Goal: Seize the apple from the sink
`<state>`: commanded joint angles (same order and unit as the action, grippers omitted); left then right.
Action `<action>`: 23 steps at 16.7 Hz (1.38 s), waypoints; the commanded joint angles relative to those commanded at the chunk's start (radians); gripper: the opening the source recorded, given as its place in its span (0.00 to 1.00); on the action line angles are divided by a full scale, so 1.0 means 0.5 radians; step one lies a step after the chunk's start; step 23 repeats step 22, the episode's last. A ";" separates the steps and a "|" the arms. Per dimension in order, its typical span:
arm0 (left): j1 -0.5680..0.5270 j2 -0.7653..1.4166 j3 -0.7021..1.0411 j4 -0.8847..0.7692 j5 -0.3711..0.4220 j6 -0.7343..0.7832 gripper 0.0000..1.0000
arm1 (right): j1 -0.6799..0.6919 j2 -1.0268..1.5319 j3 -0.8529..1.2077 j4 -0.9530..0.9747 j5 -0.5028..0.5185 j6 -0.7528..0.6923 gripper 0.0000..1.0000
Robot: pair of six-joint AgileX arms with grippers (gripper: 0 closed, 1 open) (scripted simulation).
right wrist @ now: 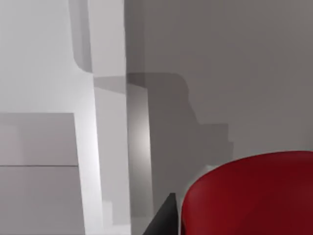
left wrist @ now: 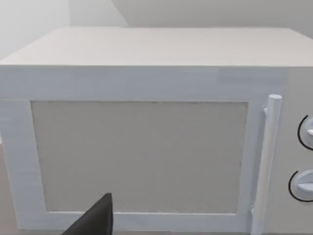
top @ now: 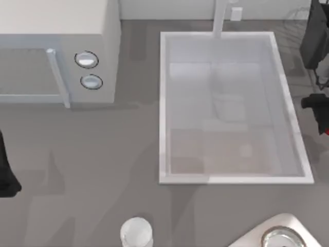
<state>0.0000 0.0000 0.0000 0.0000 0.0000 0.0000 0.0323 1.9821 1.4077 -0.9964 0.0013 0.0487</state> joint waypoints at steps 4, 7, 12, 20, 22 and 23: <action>0.000 0.000 0.000 0.000 0.000 0.000 1.00 | 0.000 0.000 0.000 0.000 0.000 0.000 0.08; 0.000 0.000 0.000 0.000 0.000 0.000 1.00 | 0.000 0.000 0.000 0.000 0.000 0.000 0.30; 0.000 0.000 0.000 0.000 0.000 0.000 1.00 | 0.000 0.000 0.000 0.000 0.000 0.000 0.68; 0.000 0.000 0.000 0.000 0.000 0.000 1.00 | 0.000 0.000 0.000 0.000 0.000 0.000 1.00; 0.000 0.000 0.000 0.000 0.000 0.000 1.00 | 0.000 0.000 0.000 0.000 0.000 0.000 1.00; 0.000 0.000 0.000 0.000 0.000 0.000 1.00 | 0.000 0.000 0.000 0.000 0.000 0.000 1.00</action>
